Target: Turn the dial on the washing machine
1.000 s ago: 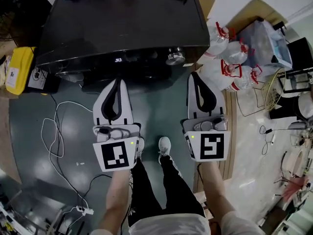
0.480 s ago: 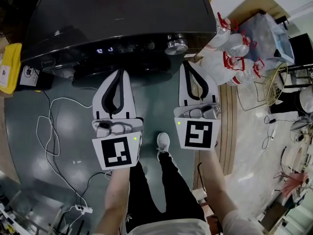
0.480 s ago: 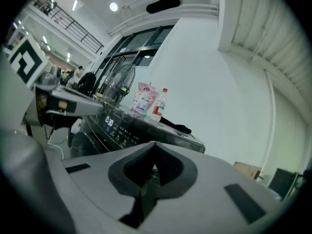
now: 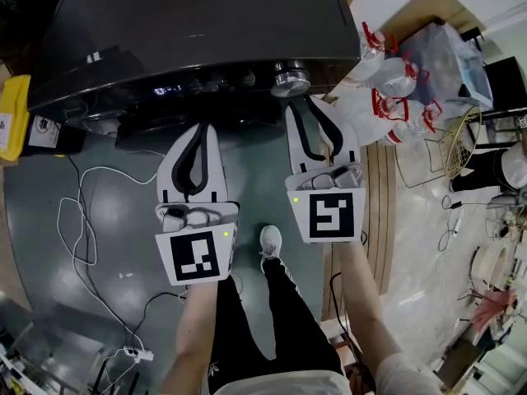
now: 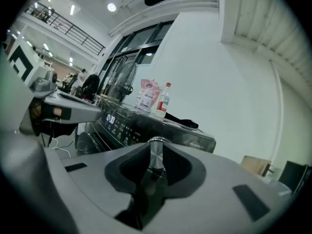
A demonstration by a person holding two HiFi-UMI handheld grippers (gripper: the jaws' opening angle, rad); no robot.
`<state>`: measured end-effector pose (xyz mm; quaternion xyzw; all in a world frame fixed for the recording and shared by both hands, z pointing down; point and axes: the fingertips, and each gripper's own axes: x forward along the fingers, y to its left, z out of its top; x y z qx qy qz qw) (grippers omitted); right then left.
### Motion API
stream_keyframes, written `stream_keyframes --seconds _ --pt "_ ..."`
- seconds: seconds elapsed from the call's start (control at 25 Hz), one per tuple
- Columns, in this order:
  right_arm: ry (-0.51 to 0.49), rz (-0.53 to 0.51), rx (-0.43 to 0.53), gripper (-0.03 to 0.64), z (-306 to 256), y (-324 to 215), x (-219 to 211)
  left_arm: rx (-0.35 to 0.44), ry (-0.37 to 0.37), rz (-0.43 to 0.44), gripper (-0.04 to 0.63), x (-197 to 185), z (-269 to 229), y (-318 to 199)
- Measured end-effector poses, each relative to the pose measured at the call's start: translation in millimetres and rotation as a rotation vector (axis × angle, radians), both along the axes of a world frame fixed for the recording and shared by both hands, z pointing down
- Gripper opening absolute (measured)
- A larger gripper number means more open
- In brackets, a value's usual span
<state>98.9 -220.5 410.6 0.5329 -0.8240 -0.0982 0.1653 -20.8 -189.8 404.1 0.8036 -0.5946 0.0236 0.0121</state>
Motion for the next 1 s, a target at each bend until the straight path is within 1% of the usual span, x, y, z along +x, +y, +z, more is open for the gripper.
stream_keyframes --seconds 0.08,0.16,0.24,0.28,0.36,0.48,0.68,0.84,1.0 --pt "-0.045 0.022 -0.018 0.063 2 -5 3 -0.006 0.002 -0.003 -0.002 -2 1 -1" --pt "-0.025 0.046 -0.010 0.063 3 -9 8 -0.011 0.000 -0.007 -0.002 -5 3 0" --pt "0.010 0.078 0.019 0.054 3 -12 15 -0.016 -0.004 -0.009 -0.002 -7 6 2" --pt "0.025 0.093 0.028 0.002 3 -13 18 -0.021 -0.005 -0.009 -0.002 -8 8 3" --pt "0.033 0.119 0.022 0.002 6 -16 24 -0.031 -0.007 -0.012 -0.002 -11 12 4" --pt "0.025 0.112 0.016 0.002 11 -20 26 -0.038 -0.008 -0.019 -0.002 -14 15 3" --pt "0.050 0.090 0.003 0.002 17 -25 27 -0.043 -0.007 -0.020 -0.002 -12 18 1" --pt "0.054 0.102 -0.002 0.002 19 -28 30 -0.025 -0.011 -0.019 -0.002 -12 16 -1" --pt "0.067 0.102 0.001 0.002 20 -31 29 -0.049 -0.006 -0.023 -0.002 -15 20 0"
